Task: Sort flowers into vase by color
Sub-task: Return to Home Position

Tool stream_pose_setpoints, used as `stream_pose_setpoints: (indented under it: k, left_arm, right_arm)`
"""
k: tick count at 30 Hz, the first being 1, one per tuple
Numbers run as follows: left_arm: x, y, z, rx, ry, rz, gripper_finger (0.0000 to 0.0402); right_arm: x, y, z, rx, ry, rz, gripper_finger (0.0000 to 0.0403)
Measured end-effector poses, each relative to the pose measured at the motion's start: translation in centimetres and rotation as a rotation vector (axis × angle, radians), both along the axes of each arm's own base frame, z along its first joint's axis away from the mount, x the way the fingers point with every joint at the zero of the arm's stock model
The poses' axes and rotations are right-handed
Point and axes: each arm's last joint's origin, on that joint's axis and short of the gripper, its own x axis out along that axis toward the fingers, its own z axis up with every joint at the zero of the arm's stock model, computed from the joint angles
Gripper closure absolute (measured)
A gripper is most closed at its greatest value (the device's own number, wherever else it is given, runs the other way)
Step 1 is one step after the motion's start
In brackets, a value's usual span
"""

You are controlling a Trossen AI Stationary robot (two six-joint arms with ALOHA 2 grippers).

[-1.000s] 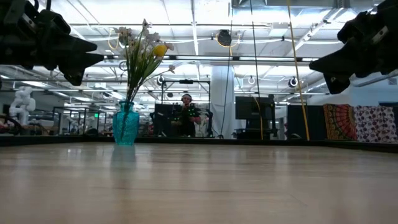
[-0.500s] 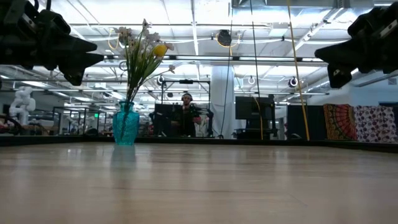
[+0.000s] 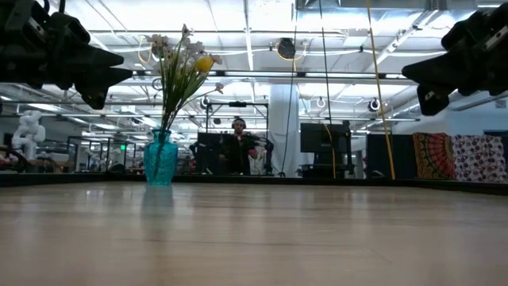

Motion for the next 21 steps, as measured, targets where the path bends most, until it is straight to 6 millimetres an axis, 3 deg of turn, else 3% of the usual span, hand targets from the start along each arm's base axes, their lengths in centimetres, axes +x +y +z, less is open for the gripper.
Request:
stream_pose_setpoints:
  k: [21]
  left_arm:
    - [0.0, 0.0, 0.0, 0.0, 0.0, 0.0, 0.0252]
  right_arm:
    - [0.0, 0.0, 0.0, 0.033, -0.001, 0.0, 0.0403]
